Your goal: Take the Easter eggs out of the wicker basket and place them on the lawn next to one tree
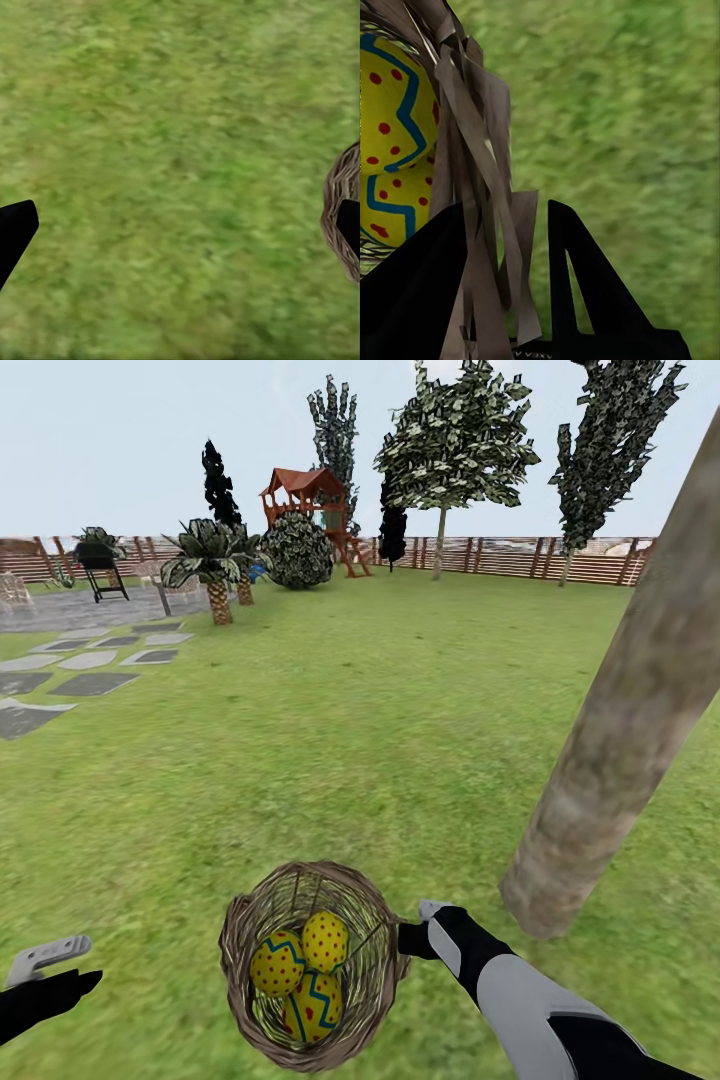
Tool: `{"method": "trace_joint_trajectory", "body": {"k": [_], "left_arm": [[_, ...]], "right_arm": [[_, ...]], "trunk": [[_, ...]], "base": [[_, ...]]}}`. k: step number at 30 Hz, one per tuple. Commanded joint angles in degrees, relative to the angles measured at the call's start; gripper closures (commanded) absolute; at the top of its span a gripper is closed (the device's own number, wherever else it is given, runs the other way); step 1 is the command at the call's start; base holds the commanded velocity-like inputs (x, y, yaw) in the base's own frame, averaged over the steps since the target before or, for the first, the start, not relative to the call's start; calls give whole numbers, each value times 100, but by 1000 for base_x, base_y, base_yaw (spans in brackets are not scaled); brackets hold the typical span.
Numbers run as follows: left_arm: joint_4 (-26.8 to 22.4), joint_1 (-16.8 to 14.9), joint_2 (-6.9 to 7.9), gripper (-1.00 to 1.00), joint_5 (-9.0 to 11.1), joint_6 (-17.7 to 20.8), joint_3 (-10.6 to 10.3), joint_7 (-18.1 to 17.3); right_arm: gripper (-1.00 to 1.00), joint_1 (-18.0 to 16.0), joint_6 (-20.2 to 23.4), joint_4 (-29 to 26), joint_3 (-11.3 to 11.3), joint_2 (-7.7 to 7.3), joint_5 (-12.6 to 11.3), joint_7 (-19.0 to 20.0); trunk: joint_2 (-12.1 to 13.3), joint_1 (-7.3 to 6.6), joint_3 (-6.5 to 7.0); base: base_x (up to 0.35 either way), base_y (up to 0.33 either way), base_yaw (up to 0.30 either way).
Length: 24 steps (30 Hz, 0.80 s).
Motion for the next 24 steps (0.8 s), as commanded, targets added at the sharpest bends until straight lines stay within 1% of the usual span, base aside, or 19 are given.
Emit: {"method": "trace_joint_trajectory", "body": {"k": [1, 24], "left_arm": [[-5, -4, 1, -100, 44, 28, 3, 21], [-5, -4, 1, -100, 44, 28, 3, 28]], "right_arm": [[100, -3, 24, -13, -61, 5, -91, -24], [100, -3, 24, -13, -61, 5, -91, -24]], "trunk": [[-47, 23, -25], [-969, 528, -438]], "base": [[0, 0, 0], [0, 0, 0]]}}
